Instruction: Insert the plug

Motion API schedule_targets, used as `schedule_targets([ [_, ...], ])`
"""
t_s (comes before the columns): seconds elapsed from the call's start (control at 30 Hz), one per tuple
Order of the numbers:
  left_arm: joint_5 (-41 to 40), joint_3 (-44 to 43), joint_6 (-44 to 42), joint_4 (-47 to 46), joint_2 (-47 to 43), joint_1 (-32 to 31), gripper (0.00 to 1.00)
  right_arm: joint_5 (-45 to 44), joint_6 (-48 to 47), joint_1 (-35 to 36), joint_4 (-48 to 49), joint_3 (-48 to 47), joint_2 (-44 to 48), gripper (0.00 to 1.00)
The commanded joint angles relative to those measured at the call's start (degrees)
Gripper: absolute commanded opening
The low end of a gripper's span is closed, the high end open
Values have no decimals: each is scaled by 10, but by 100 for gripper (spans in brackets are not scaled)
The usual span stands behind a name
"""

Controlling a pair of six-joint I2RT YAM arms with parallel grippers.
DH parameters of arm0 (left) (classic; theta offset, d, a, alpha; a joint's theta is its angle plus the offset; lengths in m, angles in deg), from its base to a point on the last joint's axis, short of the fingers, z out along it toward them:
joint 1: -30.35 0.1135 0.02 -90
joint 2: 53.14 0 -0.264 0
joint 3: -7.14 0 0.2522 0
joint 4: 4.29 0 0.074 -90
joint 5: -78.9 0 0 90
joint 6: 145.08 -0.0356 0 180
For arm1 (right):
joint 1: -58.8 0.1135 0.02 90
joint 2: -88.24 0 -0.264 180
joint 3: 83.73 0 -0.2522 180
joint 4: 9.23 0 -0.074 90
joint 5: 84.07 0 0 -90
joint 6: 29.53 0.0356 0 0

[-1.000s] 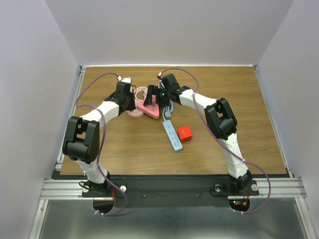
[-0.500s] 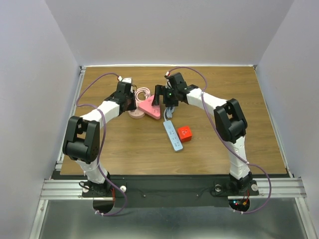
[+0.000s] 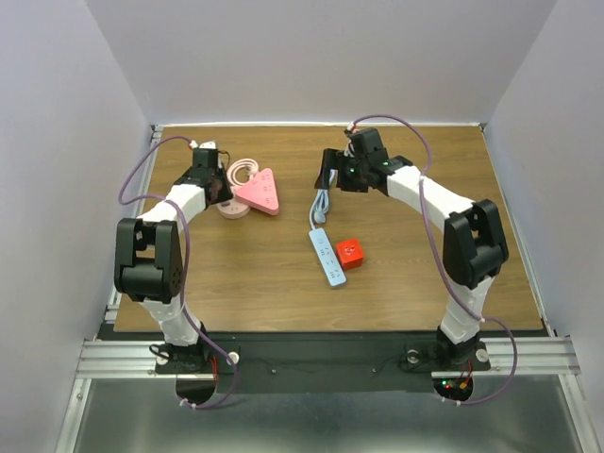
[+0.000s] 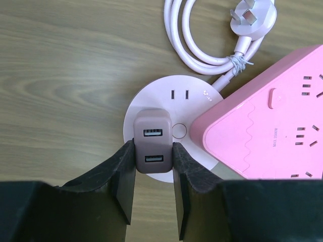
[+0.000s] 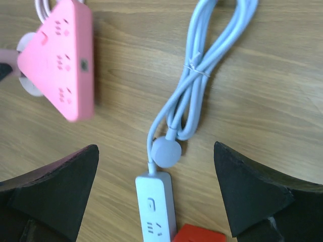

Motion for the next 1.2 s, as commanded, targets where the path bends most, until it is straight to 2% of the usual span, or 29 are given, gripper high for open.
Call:
schedule_targets([
  [0.0,-47,-40,12,-12,6,51,0,-20,-17,-13,8,42,61,100],
  [0.07,-50,-50,15,-12,6,66,0,-28,-17,-21,9,75,86,100],
  [0.1,-55,-51,16,-13,-1,67,6,-30,-17,-24,8,87,100,100],
  [0.13,-58,-52,17,-15,-5,67,22,-31,-17,-26,8,96,106,100],
  [0.27,-59,-40,24,-26,-42,66,57,-39,-17,-39,8,132,134,100],
  [0.33,-66,-30,28,-32,-75,58,68,-40,-19,-48,8,141,142,100],
  [0.47,-114,-20,27,-39,-138,26,83,-39,-29,-59,8,149,163,100],
  [0.5,-118,-19,25,-44,-161,8,90,-40,-30,-64,8,149,166,100],
  [0.6,-114,-18,7,-61,-188,-49,91,-50,-29,-73,8,155,176,100],
  [0.63,-111,-22,2,-63,-187,-49,91,-55,-26,-76,8,157,178,100],
  [0.7,-85,-39,-12,-65,-175,-101,91,-63,-15,-82,8,163,184,100],
  [0.8,-12,-54,-11,-81,-121,-152,91,-68,-5,-94,8,168,198,100],
  [0.9,22,-98,-5,-82,-27,-193,91,-73,-2,-100,8,176,215,100],
  [1.0,21,-143,-4,-78,23,-225,91,-74,-2,-101,8,183,233,100],
  [1.17,11,-205,6,-42,109,-239,92,-81,-2,-102,8,199,255,100],
])
